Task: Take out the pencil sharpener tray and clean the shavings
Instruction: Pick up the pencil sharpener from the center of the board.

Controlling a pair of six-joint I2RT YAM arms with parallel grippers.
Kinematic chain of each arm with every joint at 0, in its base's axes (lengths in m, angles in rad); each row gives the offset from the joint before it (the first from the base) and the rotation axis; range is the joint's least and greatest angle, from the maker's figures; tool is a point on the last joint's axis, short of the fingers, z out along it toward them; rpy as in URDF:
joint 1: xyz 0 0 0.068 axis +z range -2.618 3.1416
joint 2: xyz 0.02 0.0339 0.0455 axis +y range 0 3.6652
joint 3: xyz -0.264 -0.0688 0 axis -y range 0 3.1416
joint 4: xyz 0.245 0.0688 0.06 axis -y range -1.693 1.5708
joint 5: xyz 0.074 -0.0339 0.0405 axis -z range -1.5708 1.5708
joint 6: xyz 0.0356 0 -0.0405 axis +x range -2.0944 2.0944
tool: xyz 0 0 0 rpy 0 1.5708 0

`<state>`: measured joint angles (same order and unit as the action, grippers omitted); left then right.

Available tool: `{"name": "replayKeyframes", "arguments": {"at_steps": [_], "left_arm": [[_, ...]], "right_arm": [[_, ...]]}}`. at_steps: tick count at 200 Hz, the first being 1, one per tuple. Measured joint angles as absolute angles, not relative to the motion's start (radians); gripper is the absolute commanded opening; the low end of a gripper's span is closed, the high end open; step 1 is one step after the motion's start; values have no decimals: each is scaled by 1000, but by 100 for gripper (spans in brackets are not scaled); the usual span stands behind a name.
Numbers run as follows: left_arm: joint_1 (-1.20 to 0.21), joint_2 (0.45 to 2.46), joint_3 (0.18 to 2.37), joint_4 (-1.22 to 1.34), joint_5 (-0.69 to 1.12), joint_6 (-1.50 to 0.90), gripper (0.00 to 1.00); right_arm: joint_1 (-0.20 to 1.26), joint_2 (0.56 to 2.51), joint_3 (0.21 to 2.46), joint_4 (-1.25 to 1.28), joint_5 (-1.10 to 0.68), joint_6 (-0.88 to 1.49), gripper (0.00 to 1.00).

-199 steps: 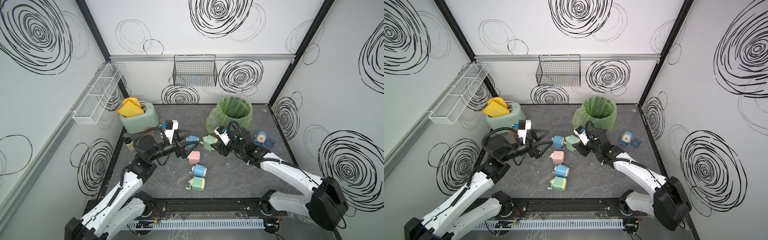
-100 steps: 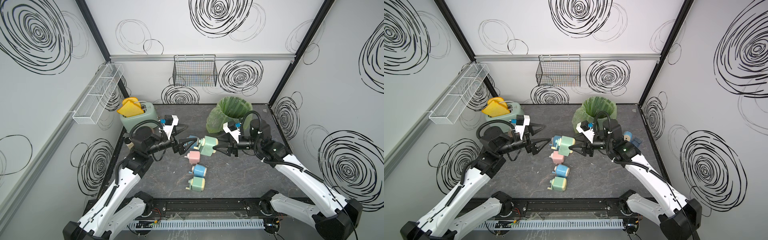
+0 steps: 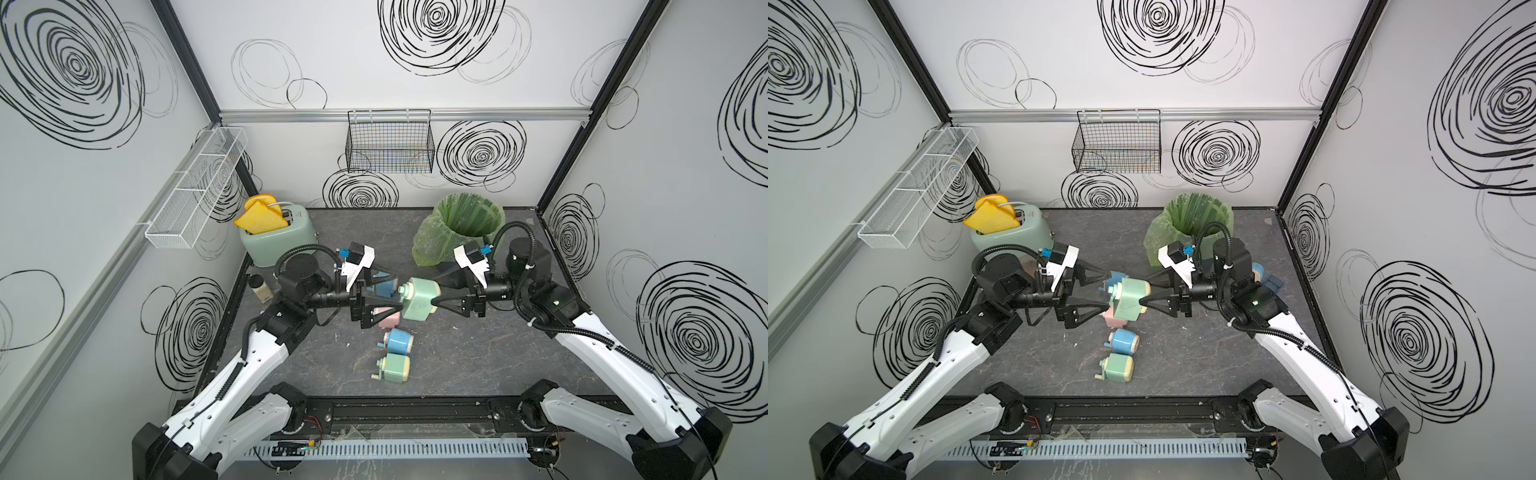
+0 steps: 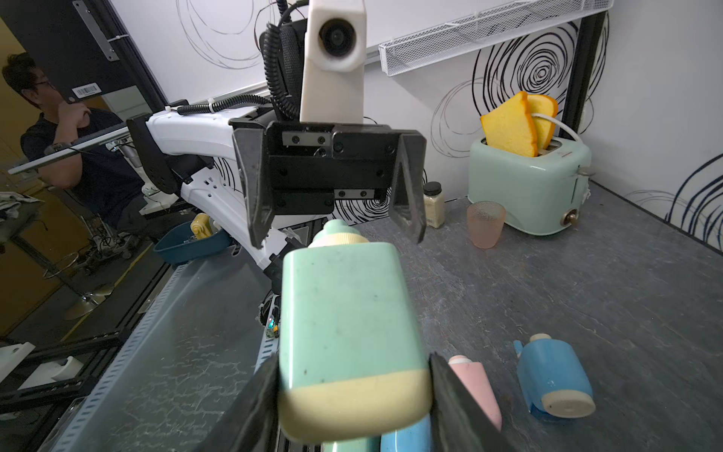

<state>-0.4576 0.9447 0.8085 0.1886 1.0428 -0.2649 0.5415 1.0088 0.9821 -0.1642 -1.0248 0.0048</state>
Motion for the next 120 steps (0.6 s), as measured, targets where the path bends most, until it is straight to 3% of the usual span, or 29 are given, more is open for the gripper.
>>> {"name": "replayKeyframes", "arguments": {"at_steps": [57, 85, 120], "left_arm": [[-493, 970, 809, 182, 1076, -262, 100], [-502, 976, 809, 180, 1073, -257, 93], [-504, 977, 809, 175, 1065, -250, 91]], "right_arm": [[550, 1013, 982, -118, -1026, 34, 30], [567, 1016, 982, -99, -1012, 44, 30], [583, 1024, 982, -83, -986, 61, 30]]}}
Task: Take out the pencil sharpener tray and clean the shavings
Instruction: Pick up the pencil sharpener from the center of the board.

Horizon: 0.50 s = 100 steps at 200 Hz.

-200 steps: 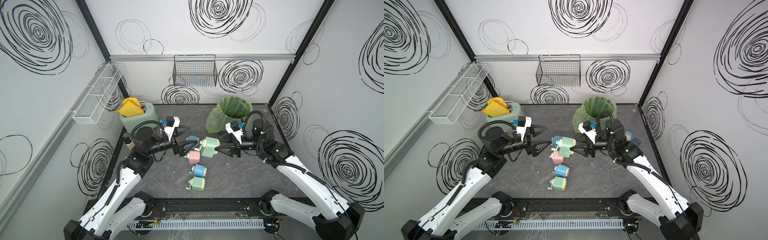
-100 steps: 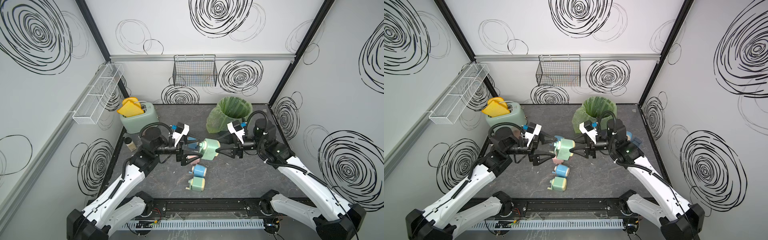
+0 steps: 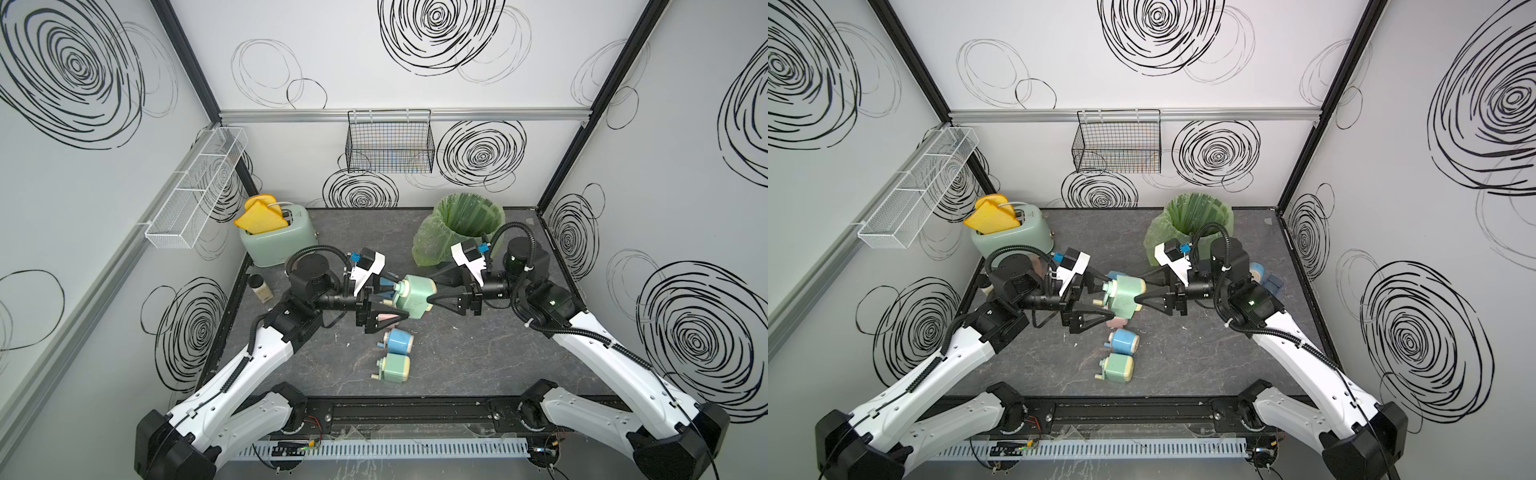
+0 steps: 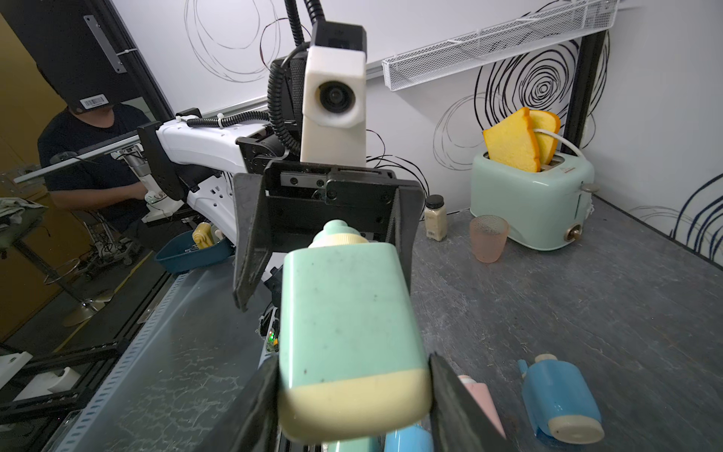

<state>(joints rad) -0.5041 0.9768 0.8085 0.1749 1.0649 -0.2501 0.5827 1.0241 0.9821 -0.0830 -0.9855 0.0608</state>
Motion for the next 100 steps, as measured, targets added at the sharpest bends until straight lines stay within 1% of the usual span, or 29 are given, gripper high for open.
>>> {"name": "replayKeyframes", "arguments": {"at_steps": [14, 47, 79, 85, 91, 100], "left_arm": [[-504, 981, 809, 173, 1062, -248, 87], [-504, 996, 809, 165, 1053, -240, 66], [-503, 999, 809, 167, 1047, -230, 50], [-501, 999, 809, 170, 1047, -230, 47], [-501, 999, 809, 175, 1047, -232, 44], [-498, 999, 809, 185, 1048, -238, 43]], "right_arm": [[591, 1026, 982, -75, -974, 65, 30], [609, 1026, 982, -62, -960, 84, 31], [613, 1026, 984, -44, -950, 116, 34], [613, 1026, 984, -39, -950, 122, 36], [613, 1026, 984, -35, -950, 127, 43], [613, 1026, 984, -26, -949, 135, 54]]}}
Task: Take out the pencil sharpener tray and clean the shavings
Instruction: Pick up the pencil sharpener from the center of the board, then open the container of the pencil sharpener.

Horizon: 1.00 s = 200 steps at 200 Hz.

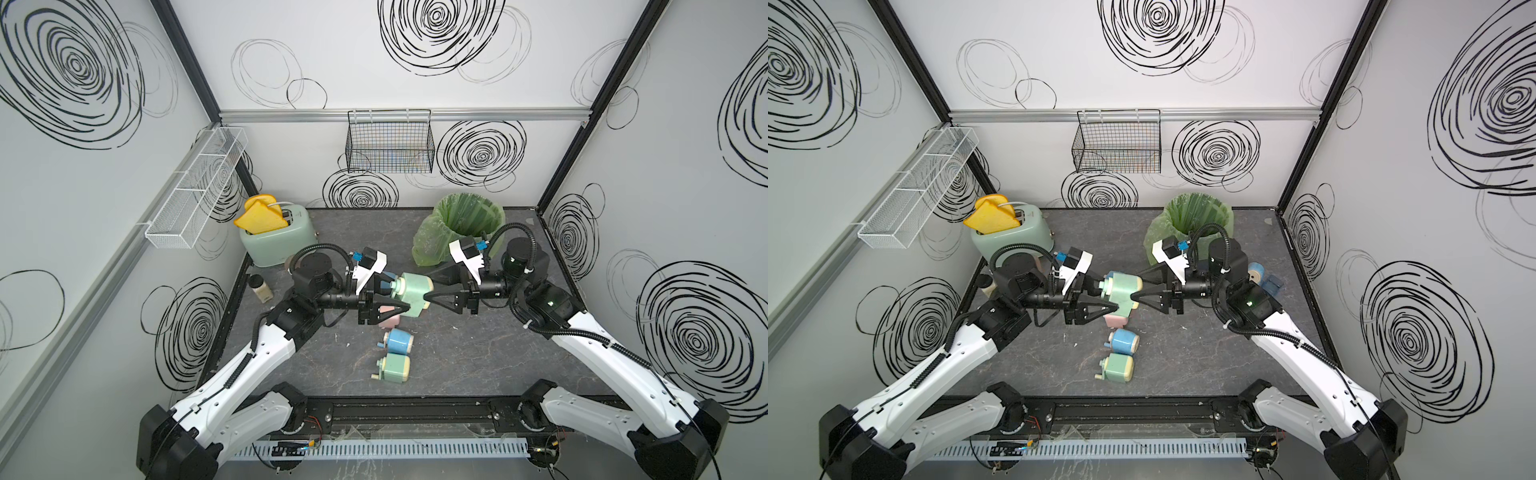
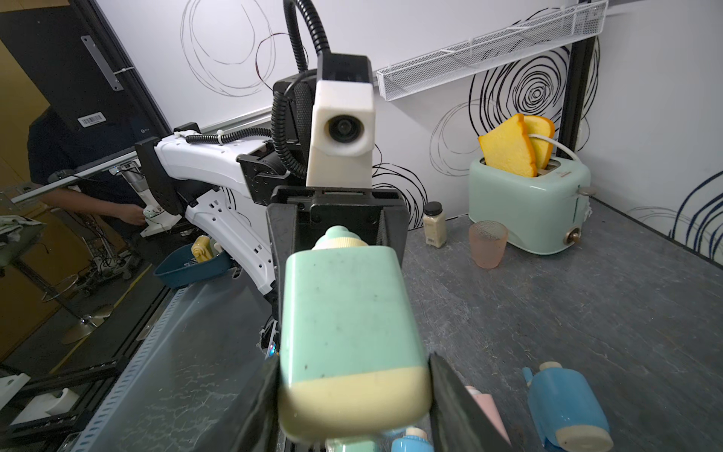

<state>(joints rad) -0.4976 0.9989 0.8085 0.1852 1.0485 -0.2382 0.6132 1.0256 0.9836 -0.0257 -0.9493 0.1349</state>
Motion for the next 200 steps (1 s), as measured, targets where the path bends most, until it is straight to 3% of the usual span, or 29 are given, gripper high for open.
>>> {"name": "replayKeyframes", "arguments": {"at_steps": [23, 55, 114, 200], "left_arm": [[-474, 997, 794, 256, 1060, -292, 41], [-381, 977, 694, 482, 1073, -472, 40], [-368, 971, 665, 707, 1086, -632, 39], [-380, 959, 647, 811, 1117, -696, 39]], "right_arm": [[613, 1023, 977, 20, -946, 157, 78], [613, 983, 908, 123, -958, 197, 89], [619, 1029, 848, 303, -962, 286, 94], [686, 1116, 836, 467, -956, 356, 94]]}}
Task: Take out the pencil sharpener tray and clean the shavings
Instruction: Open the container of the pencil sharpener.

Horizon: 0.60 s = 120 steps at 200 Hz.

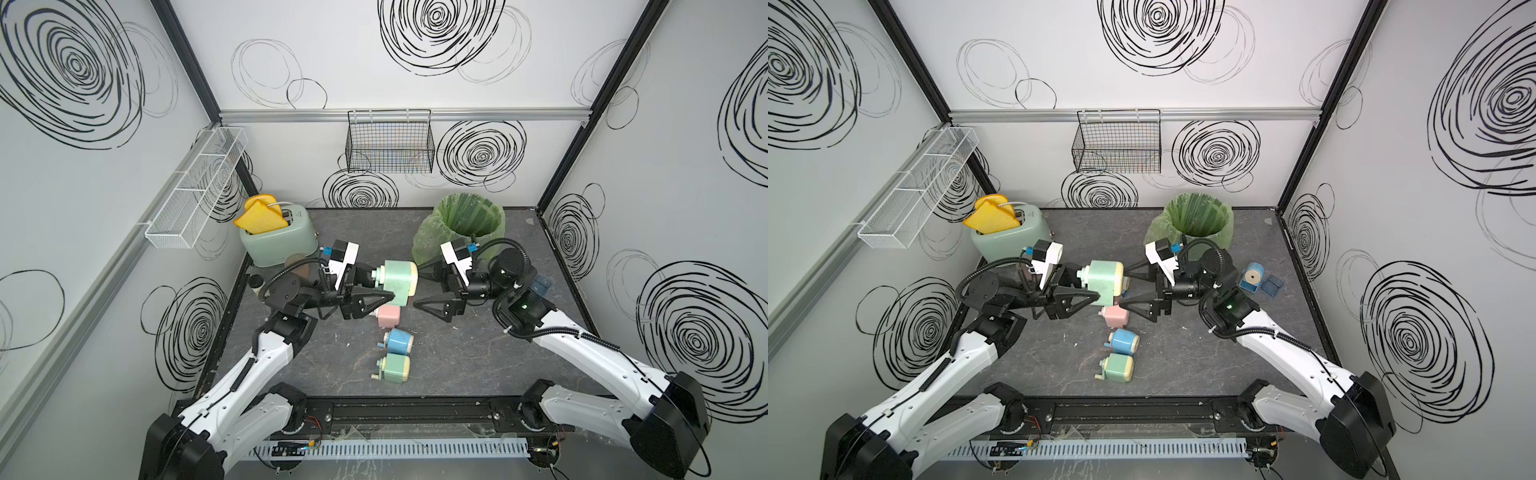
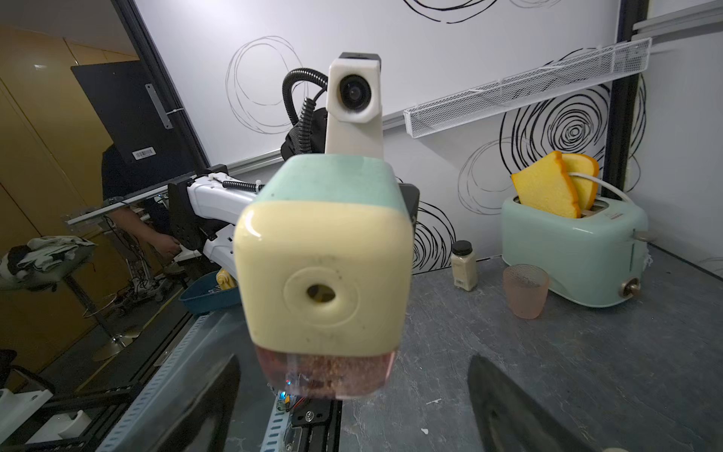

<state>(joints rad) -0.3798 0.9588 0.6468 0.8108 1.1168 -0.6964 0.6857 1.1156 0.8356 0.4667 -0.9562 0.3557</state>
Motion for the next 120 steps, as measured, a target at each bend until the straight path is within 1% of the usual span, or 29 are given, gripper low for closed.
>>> {"name": "replayKeyframes", "arguments": {"at_steps": [30, 50, 59, 81, 120], "left_arm": [[-384, 959, 645, 817, 1121, -702, 40], [-387, 958, 643, 818, 1122, -704, 39], [-388, 958, 643, 818, 1122, -704, 39], [-388, 956, 643, 813, 1120, -702, 40], [-388, 952, 643, 809, 1114, -697, 39]], "right_arm": [[711, 1138, 836, 495, -950, 361, 92], [721, 1153, 839, 510, -949, 368, 87], [723, 1156, 840, 512, -946, 371, 83], [729, 1158, 842, 524, -945, 372, 68], [736, 1156, 852, 532, -953, 373, 53]]}}
